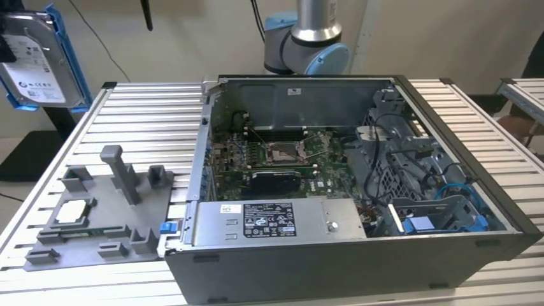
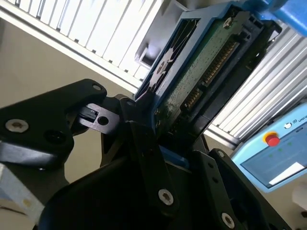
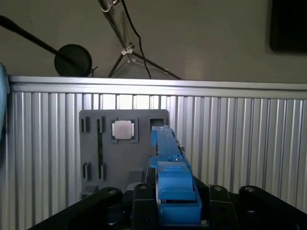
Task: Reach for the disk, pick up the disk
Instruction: 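Pick up the disk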
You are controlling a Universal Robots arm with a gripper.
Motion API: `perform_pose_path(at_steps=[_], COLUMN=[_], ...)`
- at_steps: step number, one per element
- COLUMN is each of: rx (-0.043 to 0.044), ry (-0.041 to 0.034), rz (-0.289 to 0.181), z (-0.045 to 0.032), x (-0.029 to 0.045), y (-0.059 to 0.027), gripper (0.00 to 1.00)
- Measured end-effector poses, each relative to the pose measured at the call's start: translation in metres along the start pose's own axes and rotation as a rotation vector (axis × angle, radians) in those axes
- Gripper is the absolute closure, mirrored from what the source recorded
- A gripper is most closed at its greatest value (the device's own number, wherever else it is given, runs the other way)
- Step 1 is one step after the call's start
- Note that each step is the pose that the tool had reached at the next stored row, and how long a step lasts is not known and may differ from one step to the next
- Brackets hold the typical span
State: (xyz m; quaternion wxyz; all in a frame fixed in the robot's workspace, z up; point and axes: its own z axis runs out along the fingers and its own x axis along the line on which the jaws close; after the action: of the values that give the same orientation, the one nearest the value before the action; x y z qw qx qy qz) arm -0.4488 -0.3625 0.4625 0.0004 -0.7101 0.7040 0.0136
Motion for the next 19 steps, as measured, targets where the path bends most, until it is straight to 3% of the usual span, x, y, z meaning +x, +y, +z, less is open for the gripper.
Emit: perform_pose_path(at_steps=[7,15,19], rx=[0.0138,0.0151,0.0153], ry=[0.0002,0.0003,0.0001], rz=[-0.001,-0.003,-0.003], z=[-0.0152,-0.0435,-0.0441], x=[-0.0003,-0.0010,-0.0010], y=[0.0003,0.0008,0.0009], gripper=[1.00,1.00,1.00])
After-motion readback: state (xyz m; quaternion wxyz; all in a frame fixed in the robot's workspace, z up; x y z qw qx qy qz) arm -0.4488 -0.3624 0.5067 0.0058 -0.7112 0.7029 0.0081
